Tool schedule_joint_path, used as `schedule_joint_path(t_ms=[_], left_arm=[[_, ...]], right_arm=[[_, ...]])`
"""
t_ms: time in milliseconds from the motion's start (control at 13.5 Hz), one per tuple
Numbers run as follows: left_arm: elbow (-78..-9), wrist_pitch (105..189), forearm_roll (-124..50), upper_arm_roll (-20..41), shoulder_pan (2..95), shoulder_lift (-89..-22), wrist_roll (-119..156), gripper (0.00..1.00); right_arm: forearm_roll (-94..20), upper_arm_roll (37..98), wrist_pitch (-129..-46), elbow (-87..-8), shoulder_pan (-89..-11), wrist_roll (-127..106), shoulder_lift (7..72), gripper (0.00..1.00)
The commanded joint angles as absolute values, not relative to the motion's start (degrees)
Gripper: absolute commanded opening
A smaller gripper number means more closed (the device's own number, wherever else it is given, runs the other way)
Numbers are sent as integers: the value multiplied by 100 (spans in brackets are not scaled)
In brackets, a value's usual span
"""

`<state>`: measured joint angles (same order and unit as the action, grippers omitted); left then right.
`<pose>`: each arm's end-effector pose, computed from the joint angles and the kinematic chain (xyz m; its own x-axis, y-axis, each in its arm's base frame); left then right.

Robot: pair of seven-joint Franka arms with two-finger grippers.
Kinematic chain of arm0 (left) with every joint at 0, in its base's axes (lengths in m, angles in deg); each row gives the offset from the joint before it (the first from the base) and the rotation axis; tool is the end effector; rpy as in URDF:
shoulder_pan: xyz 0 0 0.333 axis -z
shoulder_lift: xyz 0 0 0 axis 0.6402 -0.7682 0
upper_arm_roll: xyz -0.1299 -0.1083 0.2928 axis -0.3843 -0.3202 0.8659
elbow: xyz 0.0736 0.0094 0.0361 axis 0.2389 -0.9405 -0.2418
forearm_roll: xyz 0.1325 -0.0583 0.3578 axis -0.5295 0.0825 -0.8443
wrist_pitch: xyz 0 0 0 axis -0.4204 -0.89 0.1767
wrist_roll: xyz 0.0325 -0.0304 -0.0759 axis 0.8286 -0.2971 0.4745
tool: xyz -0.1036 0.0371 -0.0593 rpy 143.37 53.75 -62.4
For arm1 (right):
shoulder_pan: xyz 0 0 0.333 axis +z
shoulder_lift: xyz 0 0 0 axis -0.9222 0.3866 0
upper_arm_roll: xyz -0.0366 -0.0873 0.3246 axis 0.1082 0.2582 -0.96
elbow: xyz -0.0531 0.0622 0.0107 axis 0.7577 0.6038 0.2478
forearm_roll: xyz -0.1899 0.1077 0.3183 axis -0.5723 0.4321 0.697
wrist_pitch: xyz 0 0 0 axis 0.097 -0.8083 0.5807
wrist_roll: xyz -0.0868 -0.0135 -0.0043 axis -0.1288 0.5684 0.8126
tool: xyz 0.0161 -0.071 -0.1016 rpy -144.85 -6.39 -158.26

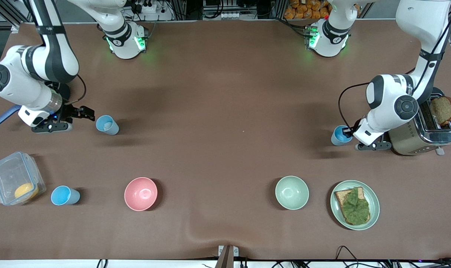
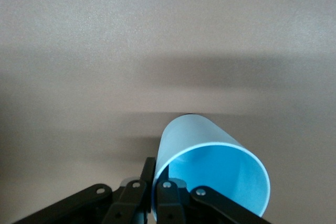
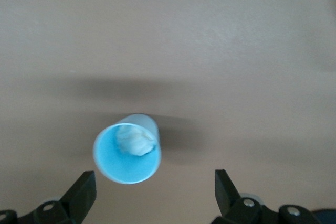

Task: Stack blue cups with both arms
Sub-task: 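Reach the right gripper to the other blue cup and grasp it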

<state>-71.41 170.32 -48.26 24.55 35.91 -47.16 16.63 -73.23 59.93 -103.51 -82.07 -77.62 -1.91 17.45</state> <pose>0.5400 -0.0042 0.2390 0.9956 0.0441 -0.0829 0.0438 -0.9990 -0.0063 0.4892 -0.0683 0.3305 0.9940 0.0907 -0.0611 0.0890 -0.9956 -0.0298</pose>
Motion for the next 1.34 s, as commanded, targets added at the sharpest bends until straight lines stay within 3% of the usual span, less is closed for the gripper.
schedule_joint_path(t_ms=[0,371,891,965,1262], left_arm=[[-7161,17034,-4897,2337,3559,-4549,1679,0],[-7117,16946,-4853,2275,3532,-4513,1688,0],[-7064,16893,-4694,2284,3550,-4548,1653,0],[-7073,16902,-4703,2284,3524,-4583,1618,0],[-7064,16902,-4703,2284,3524,-4592,1609,0]], right_arm=[[-7307,5919,-10663,-8372,-8044,97,1933,100],[-6984,5919,-11032,-8442,-8044,44,2460,100],[-6912,5910,-11208,-8442,-7921,0,2663,100],[-6912,5910,-11208,-8442,-7886,0,2671,90],[-6912,5910,-11208,-8425,-7728,-105,2689,17]])
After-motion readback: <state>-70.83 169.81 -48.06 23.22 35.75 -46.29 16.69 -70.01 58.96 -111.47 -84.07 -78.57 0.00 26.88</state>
